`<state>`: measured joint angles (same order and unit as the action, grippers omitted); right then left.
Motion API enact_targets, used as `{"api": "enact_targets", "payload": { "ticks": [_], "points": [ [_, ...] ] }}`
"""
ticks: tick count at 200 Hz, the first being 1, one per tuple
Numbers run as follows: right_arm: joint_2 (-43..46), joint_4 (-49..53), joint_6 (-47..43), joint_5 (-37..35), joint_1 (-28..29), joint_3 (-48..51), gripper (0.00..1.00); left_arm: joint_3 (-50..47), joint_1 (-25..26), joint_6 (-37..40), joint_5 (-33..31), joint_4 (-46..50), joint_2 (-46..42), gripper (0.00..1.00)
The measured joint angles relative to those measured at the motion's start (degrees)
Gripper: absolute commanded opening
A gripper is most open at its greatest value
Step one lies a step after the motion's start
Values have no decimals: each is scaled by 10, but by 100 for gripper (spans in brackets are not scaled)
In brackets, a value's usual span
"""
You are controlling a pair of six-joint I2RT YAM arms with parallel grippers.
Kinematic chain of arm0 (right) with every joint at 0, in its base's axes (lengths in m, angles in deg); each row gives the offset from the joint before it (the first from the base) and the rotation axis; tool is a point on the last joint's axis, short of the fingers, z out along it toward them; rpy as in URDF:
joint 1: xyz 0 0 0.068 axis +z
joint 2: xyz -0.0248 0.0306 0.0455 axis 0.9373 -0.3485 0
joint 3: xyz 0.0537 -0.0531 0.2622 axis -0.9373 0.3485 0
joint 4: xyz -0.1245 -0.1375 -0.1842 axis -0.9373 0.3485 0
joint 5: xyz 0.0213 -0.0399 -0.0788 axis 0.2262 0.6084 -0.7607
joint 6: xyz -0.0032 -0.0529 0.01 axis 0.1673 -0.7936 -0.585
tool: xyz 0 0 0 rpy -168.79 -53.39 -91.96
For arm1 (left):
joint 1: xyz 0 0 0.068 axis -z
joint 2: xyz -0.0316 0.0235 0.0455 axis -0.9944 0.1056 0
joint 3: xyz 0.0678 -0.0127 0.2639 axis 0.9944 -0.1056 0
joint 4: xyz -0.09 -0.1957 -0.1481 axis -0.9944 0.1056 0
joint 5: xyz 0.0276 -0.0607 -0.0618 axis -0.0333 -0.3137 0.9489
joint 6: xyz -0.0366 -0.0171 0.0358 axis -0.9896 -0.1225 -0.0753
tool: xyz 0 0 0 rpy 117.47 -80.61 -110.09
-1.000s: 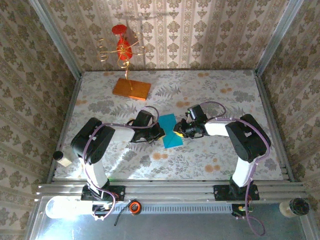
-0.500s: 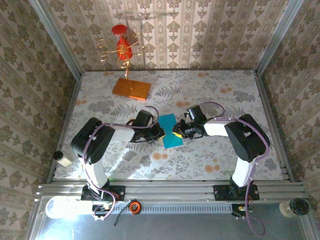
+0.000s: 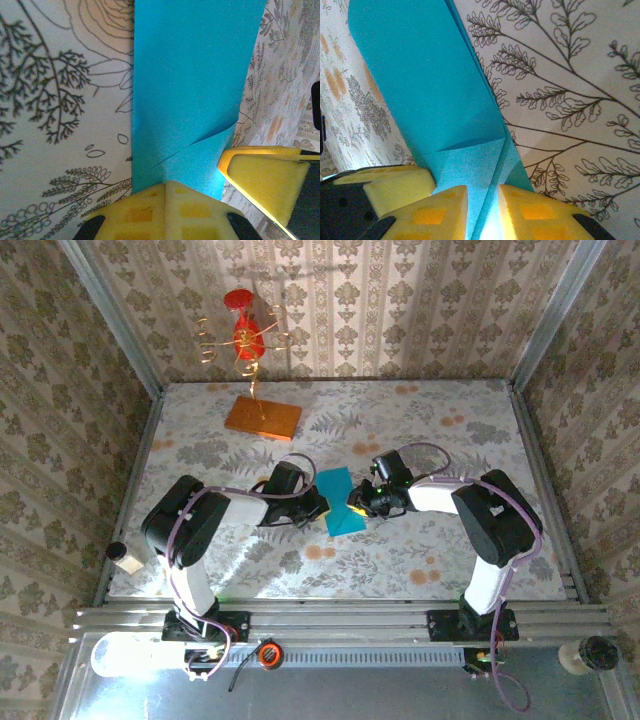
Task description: Fold a paper plane with a square sheet of paper (pick it up from the middle)
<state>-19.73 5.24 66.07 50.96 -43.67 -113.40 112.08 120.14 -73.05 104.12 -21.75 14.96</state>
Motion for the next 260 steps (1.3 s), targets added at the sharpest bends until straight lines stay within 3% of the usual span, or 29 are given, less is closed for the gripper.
{"api": "enact_targets", "payload": {
  "ticks": [99,180,260],
  "points": [
    [-10,25,0,2,6,-24,26,-1,-3,-4,7,-4,1,0],
    [-10,-16,2,26,11,-7,25,-1,-3,-4,8,-4,2,0],
    [1,65,-29,-41,12,-32,25,-6,-3,-4,8,-14,2,0]
  ]
}}
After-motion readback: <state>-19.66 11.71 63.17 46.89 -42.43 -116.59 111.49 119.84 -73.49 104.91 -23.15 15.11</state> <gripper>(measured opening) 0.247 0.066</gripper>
